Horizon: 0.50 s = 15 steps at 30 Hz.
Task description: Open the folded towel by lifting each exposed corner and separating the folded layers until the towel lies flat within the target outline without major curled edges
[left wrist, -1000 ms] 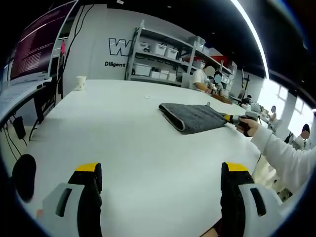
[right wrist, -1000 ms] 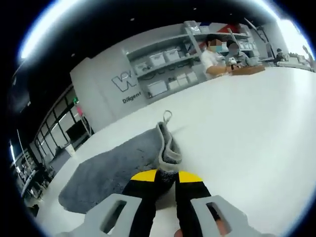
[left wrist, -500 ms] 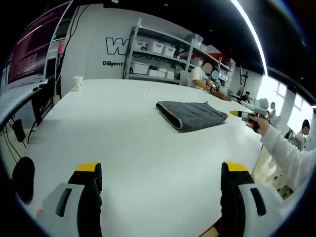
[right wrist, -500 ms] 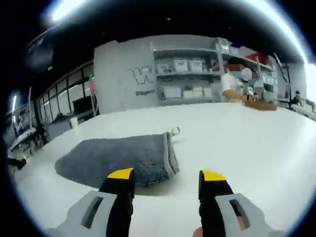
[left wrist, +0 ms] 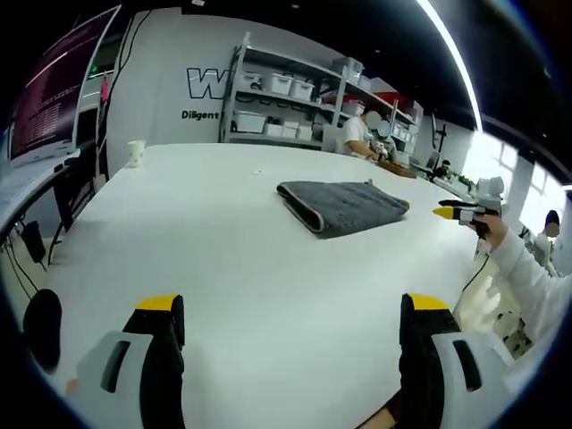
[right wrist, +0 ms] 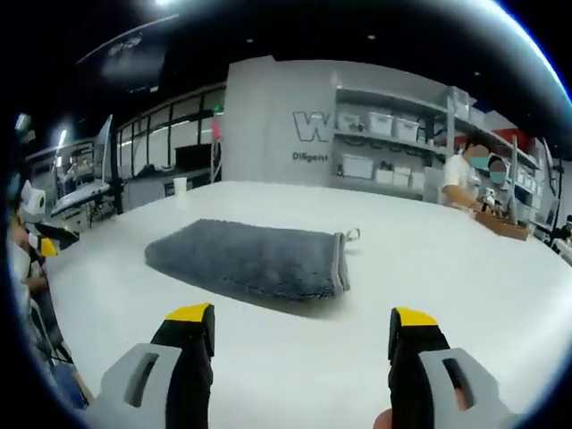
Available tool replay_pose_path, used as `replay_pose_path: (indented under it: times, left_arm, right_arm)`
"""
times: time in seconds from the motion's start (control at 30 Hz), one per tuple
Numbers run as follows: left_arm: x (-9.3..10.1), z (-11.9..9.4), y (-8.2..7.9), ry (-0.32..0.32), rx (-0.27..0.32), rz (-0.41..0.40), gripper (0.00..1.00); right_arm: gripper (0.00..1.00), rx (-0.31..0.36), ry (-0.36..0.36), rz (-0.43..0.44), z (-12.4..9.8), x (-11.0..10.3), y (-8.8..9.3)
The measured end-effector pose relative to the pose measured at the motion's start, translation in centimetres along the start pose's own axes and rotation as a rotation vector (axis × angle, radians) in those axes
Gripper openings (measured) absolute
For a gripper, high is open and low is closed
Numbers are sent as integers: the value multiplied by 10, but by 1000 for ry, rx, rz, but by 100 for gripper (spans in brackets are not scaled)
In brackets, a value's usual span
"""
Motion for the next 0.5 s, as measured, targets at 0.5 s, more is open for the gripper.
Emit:
replay_pose_path:
  times: [0.5]
  left_arm:
    - [6, 3, -4, 14, -7, 20, 100]
  right_arm:
    - [99, -18, -76, -44, -18, 12, 16]
Point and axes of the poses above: the point that each gripper's makers call its tool centre point, and the gripper's own axes: z roughly forward along the fingers, x roughly to its right, y roughly out of its underside, the point moved 1 cm from there along -z, roughly backward along the fingers, and after that the axes turned 14 degrees about y, right-handed, at the moved point
